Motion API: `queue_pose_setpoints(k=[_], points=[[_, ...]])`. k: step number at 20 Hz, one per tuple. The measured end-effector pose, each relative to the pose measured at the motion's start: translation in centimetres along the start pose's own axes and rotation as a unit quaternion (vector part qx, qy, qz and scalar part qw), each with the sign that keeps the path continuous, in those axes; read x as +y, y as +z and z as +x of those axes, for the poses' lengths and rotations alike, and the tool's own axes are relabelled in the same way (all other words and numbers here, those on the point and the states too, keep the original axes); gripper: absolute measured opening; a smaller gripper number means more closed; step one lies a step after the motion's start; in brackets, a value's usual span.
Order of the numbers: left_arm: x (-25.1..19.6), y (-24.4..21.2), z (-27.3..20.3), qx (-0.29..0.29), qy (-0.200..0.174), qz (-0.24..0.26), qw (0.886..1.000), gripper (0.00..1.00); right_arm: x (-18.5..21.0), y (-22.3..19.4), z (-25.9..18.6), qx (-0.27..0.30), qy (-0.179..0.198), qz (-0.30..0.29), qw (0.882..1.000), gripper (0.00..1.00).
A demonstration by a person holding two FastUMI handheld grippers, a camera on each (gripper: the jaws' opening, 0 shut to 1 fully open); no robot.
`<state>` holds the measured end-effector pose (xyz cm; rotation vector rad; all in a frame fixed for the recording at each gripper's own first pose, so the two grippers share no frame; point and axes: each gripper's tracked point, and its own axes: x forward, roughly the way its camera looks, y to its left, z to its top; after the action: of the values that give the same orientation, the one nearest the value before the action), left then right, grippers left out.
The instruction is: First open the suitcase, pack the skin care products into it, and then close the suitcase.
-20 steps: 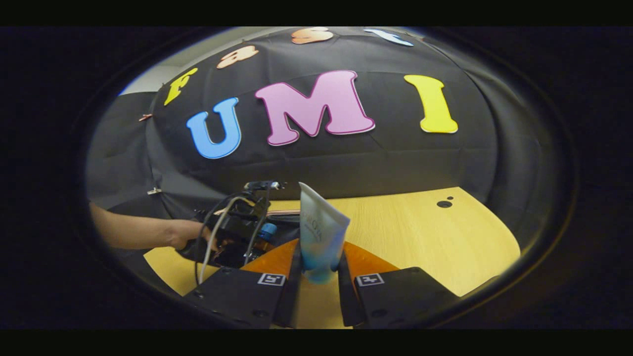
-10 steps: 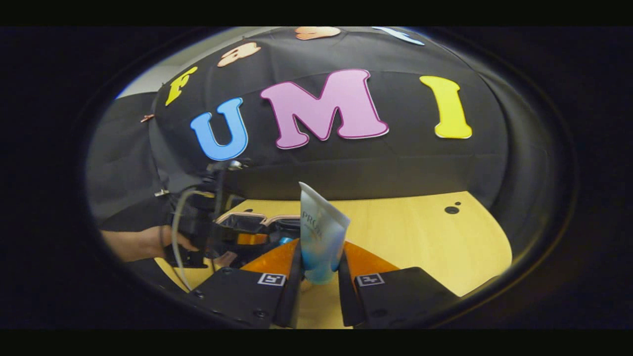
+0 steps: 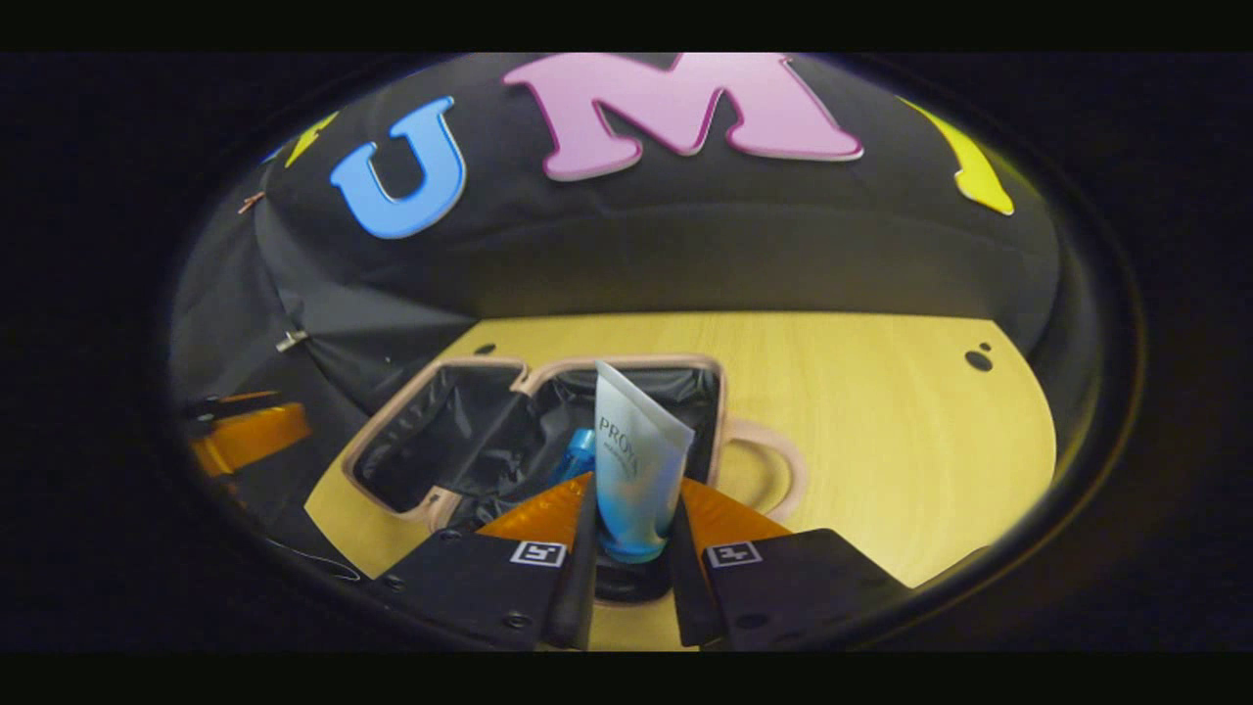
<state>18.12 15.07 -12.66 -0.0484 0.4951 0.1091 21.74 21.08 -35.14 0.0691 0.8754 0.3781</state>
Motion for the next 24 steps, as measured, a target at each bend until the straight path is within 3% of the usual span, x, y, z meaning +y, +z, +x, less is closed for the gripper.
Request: queue_pose_setpoints(k=[2, 5, 9, 10, 11, 12, 13, 15, 19, 21, 24], points=[[0.4, -1.6, -0.4, 0.021, -0.019, -0.009, 1.000, 0.95, -0.5, -2.0, 2.4, 0.041, -0.020, -0.011, 0.999, 0.37], [2.3, -2.4, 0.0, 0.032, -0.015, -0.011, 0.999, 0.95, 0.1, -3.5, 4.7, 0.080, -0.039, 0.013, 0.996, 0.37], [5.1, -3.0, 0.9, 0.032, -0.002, -0.033, 0.999, 0.95, -0.4, -3.8, 6.9, 0.092, -0.075, -0.014, 0.993, 0.37], [6.0, -3.7, 1.2, 0.038, 0.004, -0.046, 0.998, 0.95, -0.3, -3.9, 7.7, 0.092, -0.081, -0.011, 0.992, 0.31], [7.1, -4.4, 1.4, 0.046, 0.014, -0.062, 0.997, 0.95, -0.1, -3.8, 8.0, 0.092, -0.083, -0.005, 0.992, 0.39], [8.1, -5.2, 1.8, 0.053, 0.022, -0.079, 0.995, 0.95, -0.2, -3.9, 8.2, 0.094, -0.086, -0.003, 0.992, 0.40], [9.2, -6.0, 2.1, 0.060, 0.029, -0.097, 0.993, 0.95, 0.1, -4.2, 8.4, 0.101, -0.081, -0.002, 0.992, 0.34], [12.1, -7.3, 2.5, 0.070, 0.047, -0.126, 0.988, 0.95, 1.2, -3.7, 7.8, 0.094, -0.066, -0.010, 0.993, 0.58], [18.9, -8.4, 4.5, 0.071, 0.094, -0.159, 0.980, 0.96, 2.3, 0.0, 3.7, 0.026, -0.046, -0.035, 0.998, 0.99], [21.8, -8.6, 6.4, 0.073, 0.097, -0.172, 0.978, 0.95, 2.3, 1.8, 1.6, -0.009, -0.035, -0.049, 0.998, 0.98], [23.6, -9.2, 10.5, 0.079, 0.062, -0.224, 0.969, 0.95, 1.0, 3.1, -2.1, -0.042, -0.042, -0.067, 0.996, 0.98]])
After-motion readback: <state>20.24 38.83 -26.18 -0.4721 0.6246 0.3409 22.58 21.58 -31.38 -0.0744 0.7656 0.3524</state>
